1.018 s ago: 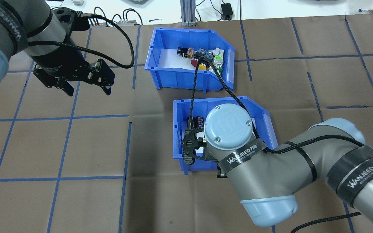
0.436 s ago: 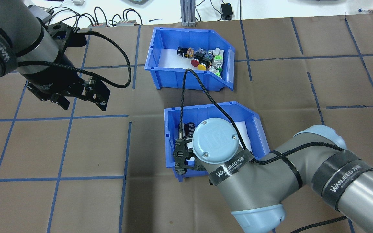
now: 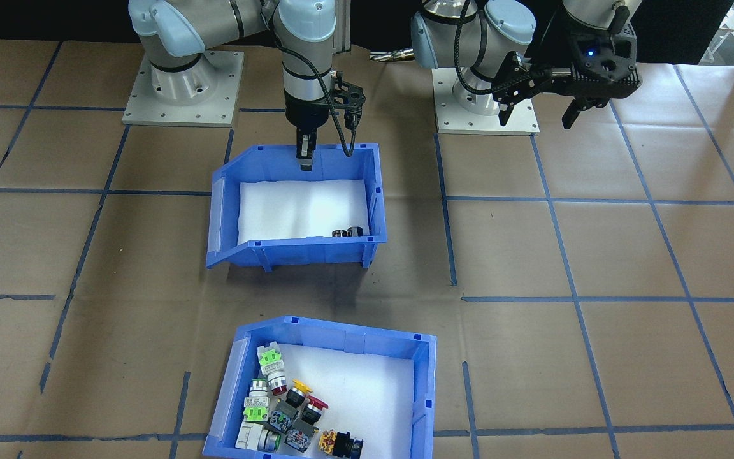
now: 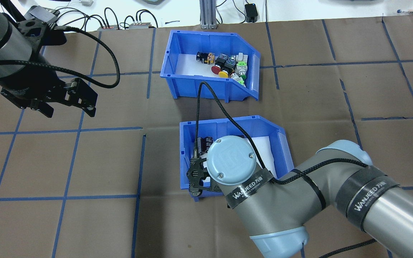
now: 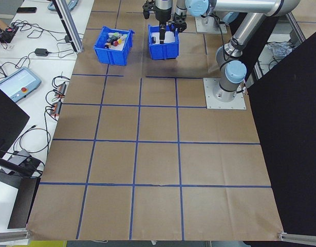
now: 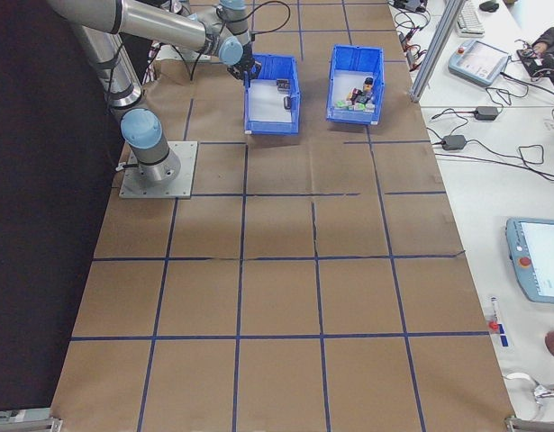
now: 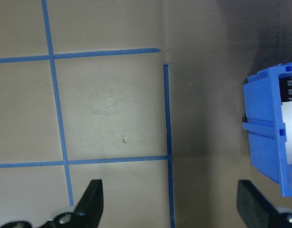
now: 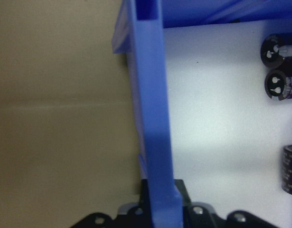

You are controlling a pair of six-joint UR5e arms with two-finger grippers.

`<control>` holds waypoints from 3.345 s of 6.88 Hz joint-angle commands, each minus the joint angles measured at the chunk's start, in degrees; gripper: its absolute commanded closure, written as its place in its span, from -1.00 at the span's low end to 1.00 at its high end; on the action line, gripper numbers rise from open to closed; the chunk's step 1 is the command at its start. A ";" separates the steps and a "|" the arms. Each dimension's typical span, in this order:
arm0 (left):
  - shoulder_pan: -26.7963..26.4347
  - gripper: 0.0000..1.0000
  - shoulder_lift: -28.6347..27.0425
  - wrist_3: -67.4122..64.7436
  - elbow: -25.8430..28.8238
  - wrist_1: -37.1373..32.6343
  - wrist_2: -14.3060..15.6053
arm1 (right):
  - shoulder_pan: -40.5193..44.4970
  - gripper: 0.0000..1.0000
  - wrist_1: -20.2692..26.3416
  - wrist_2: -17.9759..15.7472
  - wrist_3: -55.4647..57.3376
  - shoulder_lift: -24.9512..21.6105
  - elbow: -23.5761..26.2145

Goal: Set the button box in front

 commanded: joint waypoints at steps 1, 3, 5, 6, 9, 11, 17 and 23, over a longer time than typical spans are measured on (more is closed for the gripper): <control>0.15 -1.00 -0.16 -0.81 0.82 0.04 1.70 | 0.04 -1.00 -0.03 -0.07 0.93 -0.32 -0.29; -3.34 -1.00 -0.86 -3.36 0.83 0.48 1.44 | -1.44 -1.00 3.28 0.10 0.93 -0.59 -4.05; -5.38 -1.00 -1.12 -6.00 0.91 1.09 1.96 | -4.15 -1.00 18.36 0.37 0.76 -0.77 -13.87; -5.65 -1.00 -0.95 -6.35 0.83 1.18 1.70 | -7.66 -1.00 21.12 1.59 0.76 -1.11 -16.27; -5.65 -1.00 -0.69 -6.27 0.13 1.18 1.96 | -21.17 -1.00 20.36 3.44 3.56 -5.41 -16.73; -5.65 -1.00 -0.60 -6.18 -0.05 1.97 2.05 | -29.54 -1.00 19.92 9.21 15.79 -5.34 -19.87; -5.65 -1.00 0.62 -5.48 -0.76 4.19 2.23 | -32.65 -1.00 28.53 7.93 55.22 5.47 -36.95; -5.65 -1.00 0.55 -5.48 -0.76 2.50 1.96 | -32.65 -1.00 29.24 3.62 57.36 4.77 -34.75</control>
